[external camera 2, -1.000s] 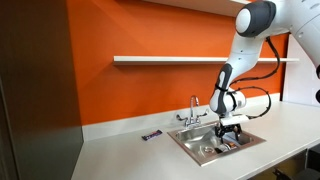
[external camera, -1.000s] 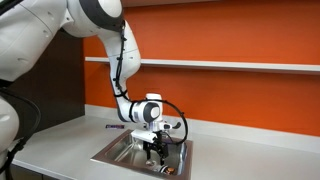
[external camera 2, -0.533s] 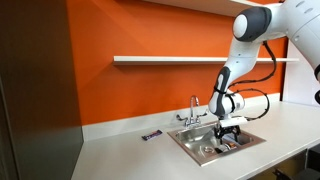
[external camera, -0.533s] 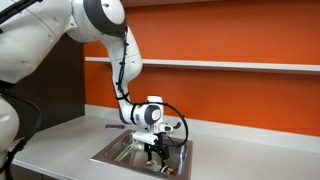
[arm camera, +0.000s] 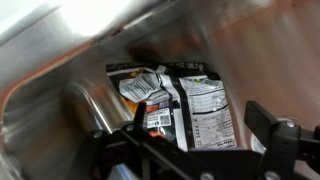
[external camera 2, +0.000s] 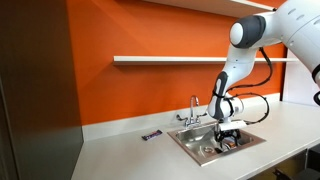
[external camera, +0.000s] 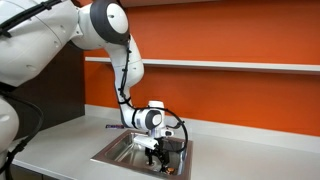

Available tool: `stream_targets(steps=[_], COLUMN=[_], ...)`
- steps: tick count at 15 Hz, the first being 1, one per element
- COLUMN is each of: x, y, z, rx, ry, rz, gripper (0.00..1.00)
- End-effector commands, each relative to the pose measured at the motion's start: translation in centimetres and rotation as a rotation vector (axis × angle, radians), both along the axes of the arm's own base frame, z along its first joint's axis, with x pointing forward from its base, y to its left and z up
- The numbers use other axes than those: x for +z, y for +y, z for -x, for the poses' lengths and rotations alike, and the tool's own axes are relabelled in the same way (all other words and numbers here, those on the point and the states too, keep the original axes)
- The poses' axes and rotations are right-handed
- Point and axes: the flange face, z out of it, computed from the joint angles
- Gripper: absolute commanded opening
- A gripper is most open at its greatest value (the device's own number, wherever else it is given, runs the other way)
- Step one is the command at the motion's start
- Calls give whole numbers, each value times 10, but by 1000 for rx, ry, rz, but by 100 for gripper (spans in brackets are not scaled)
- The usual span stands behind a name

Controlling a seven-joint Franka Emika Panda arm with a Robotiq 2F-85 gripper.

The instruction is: Take the black packet out of the sink and put it on the left side of the counter.

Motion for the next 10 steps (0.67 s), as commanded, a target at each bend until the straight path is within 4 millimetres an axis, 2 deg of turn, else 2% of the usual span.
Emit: stream_targets(steps=[1, 10], x=[-10, -27], y=[-11, -28], z=[-5, -10], rx=[-26, -80], ry=[-3, -3], rz=[-13, -20], gripper=[100, 100])
